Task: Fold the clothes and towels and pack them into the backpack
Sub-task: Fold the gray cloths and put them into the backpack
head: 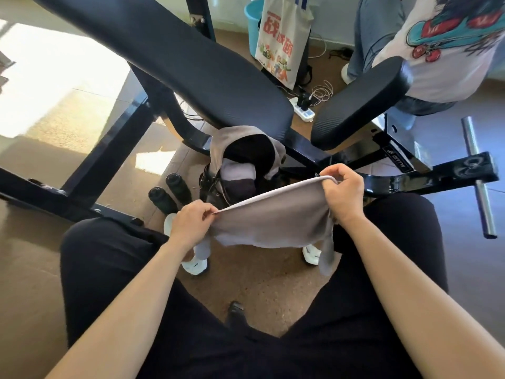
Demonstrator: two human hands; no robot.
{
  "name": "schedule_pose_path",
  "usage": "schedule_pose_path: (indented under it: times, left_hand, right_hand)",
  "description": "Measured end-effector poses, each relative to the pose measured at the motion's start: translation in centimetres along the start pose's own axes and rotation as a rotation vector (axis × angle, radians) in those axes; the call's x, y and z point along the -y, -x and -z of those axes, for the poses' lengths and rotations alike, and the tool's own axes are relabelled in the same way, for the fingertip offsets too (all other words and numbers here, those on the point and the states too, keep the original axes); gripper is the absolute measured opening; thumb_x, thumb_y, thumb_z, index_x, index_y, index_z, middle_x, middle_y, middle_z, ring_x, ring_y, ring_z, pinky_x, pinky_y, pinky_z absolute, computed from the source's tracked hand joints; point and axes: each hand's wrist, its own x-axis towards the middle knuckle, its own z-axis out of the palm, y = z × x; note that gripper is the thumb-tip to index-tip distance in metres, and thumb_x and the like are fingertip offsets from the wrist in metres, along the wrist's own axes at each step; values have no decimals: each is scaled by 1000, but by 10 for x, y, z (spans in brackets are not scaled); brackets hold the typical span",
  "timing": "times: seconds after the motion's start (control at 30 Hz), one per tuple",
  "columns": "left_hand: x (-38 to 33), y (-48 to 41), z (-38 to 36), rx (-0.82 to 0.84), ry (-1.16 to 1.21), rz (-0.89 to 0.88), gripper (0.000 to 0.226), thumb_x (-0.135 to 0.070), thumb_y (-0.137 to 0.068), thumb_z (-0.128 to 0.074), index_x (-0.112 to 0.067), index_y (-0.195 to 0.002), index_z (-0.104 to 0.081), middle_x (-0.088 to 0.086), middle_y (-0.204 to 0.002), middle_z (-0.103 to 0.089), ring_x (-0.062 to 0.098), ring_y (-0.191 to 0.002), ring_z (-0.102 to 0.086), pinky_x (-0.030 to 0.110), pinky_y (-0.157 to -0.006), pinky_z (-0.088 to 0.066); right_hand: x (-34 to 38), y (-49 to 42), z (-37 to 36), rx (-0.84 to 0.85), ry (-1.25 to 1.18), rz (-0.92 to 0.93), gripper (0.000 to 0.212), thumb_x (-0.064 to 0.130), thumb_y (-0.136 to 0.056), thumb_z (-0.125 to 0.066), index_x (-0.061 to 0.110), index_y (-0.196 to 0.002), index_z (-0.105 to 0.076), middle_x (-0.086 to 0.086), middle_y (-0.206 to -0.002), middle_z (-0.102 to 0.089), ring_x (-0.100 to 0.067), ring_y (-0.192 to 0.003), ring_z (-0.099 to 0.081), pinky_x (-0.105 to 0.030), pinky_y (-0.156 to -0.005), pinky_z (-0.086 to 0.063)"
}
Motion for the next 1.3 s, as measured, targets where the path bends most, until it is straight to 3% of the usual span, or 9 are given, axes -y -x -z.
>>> schedule_pose_path:
  times: [0.13,0.33,0.57,0.7,0.8,0.97,1.03,1.13,1.3]
  left_hand:
    - [7,-1,-7,39,-32,157,18,-22,-103,-56,-20,-108,-73,-1,-104,-60,18,-97,-57,28,-75,-36]
    - [1,-7,-11,-17,216,334,19,-20,-108,-44,-11,-110,-61,4,-103,-60,14,-88,-49,24,-63,-32]
    - [6,-10,-11,-195,359,463,27,-14,-109,-36,-9,-123,-59,10,-117,-60,22,-101,-51,34,-84,-38]
    - [14,-9,-10,-295,232,438,29,-13,-109,-38,-11,-122,-64,15,-118,-65,36,-110,-59,36,-81,-38]
    - [19,-10,-9,-309,202,479,28,-14,-108,-42,-12,-119,-67,17,-120,-67,38,-112,-59,38,-85,-40]
    - [19,-15,-7,-132,604,662,26,-17,-105,-51,-5,-115,-73,20,-103,-70,25,-88,-60,47,-87,-51]
    - [19,-16,-11,6,862,714,21,-18,-103,-57,-14,-105,-78,13,-100,-74,28,-99,-67,47,-93,-54]
    - [3,-11,-8,127,1037,606,19,-17,-103,-58,-17,-105,-77,13,-112,-75,30,-111,-67,42,-93,-56]
    - [-32,5,1,336,1306,411,29,0,-101,-53,-10,-125,-68,16,-114,-71,25,-104,-68,33,-82,-56]
  right_hand:
    - [0,-5,6,-30,-229,-78,16,7,-89,-66,22,-86,-71,-2,-81,-68,-8,-72,-58,-16,-65,-48]
    - [-9,-12,14,-8,-326,-194,13,12,-92,-69,18,-81,-68,-1,-75,-61,-4,-67,-54,-18,-63,-47]
    - [-17,-15,15,23,-296,-241,59,15,-100,-61,25,-43,-46,15,-42,-37,-1,-43,-35,-20,-52,-34]
    - [-26,-21,19,-97,-286,-272,40,21,-101,-59,6,-64,-51,2,-61,-40,-7,-57,-36,-30,-60,-34]
    - [-29,-24,20,-157,-256,-317,35,21,-100,-61,17,-65,-57,4,-63,-47,-8,-60,-42,-28,-59,-38]
    - [-35,-19,14,38,-200,-409,39,27,-99,-64,5,-67,-60,-8,-60,-54,-18,-59,-50,-31,-64,-44]
    - [-33,-15,9,146,-294,-510,33,31,-98,-66,5,-77,-64,-14,-67,-55,-25,-65,-51,-35,-67,-44]
    - [-25,-4,-2,273,-427,-616,24,25,-96,-69,3,-87,-70,-21,-84,-67,-31,-78,-62,-44,-75,-52]
    - [-6,28,-16,516,-559,-591,26,9,-102,-55,-11,-113,-67,-26,-104,-70,-34,-96,-66,-45,-90,-54]
